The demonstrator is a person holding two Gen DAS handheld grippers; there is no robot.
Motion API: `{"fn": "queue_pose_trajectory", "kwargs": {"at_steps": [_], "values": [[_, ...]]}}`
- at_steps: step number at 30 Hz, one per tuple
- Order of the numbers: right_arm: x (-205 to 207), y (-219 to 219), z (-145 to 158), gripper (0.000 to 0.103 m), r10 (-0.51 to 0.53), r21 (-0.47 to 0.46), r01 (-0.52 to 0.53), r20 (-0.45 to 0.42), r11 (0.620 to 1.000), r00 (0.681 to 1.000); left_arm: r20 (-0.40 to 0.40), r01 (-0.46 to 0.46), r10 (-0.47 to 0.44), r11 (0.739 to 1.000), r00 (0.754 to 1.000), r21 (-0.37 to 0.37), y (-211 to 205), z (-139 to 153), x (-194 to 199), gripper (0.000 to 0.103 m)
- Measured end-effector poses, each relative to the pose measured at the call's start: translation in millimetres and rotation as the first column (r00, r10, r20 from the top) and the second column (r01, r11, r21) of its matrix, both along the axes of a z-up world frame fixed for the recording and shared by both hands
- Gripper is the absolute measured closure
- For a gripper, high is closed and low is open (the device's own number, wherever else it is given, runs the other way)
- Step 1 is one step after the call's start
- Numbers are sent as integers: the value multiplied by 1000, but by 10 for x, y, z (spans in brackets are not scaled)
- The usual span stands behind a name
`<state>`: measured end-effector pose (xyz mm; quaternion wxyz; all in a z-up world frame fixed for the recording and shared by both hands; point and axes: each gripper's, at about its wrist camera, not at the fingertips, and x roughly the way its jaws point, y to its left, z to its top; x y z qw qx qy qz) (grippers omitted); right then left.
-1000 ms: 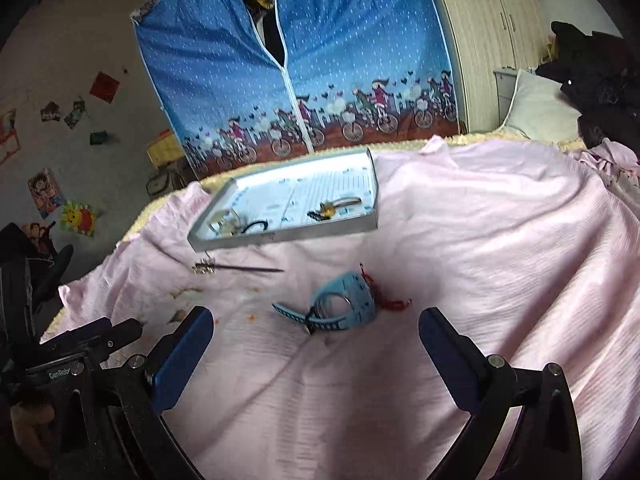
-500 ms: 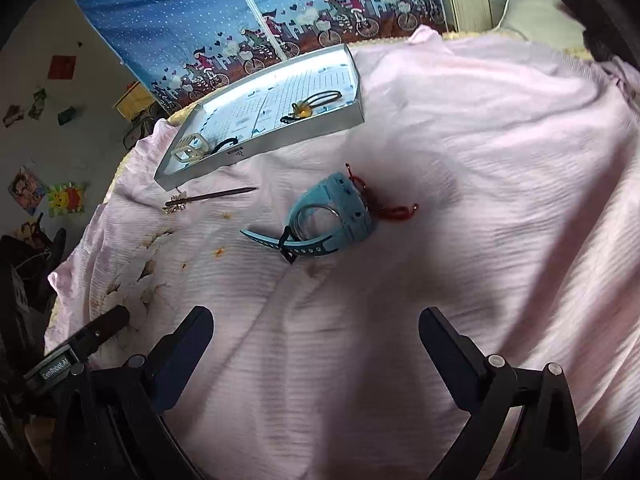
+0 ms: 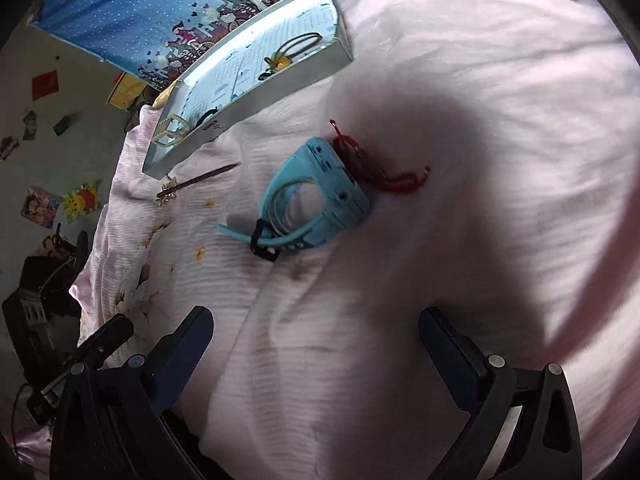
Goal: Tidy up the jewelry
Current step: 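Reach the left tool to the gold-ornament black hairpin while the right tool reaches the red bead string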
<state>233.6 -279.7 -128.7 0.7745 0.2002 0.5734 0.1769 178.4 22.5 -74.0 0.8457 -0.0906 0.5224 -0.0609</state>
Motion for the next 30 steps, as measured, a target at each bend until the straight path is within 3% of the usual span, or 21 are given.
{"fn": "queue_pose_trajectory", "kwargs": {"at_steps": [4, 8, 12, 18, 22, 25, 30], "values": [[143, 65, -11, 0, 23, 25, -23, 14, 999, 1000, -9, 22, -22, 1000, 1000, -16, 45, 56, 193, 2], [315, 125, -61, 0, 33, 80, -34, 12, 996, 999, -44, -14, 10, 995, 999, -101, 213, 19, 510, 2], [457, 218, -72, 0, 40, 88, -43, 37, 995, 998, -57, -56, 49, 990, 997, -133, 335, -46, 836, 2], [728, 417, 50, 0, 89, 128, -107, 145, 986, 985, -94, -129, 109, 962, 990, -242, 488, -231, 1133, 2], [979, 537, 111, 0, 119, 156, -154, 213, 976, 970, -82, -150, 133, 957, 988, -248, 554, -236, 1246, 2], [992, 501, 120, 0, 91, 196, -128, 184, 972, 979, -78, -171, 156, 953, 985, -250, 571, -273, 1304, 2], [963, 326, 225, 0, 20, 151, -51, 201, 987, 979, -48, -148, 141, 968, 989, -202, 406, -318, 1415, 2]]}}
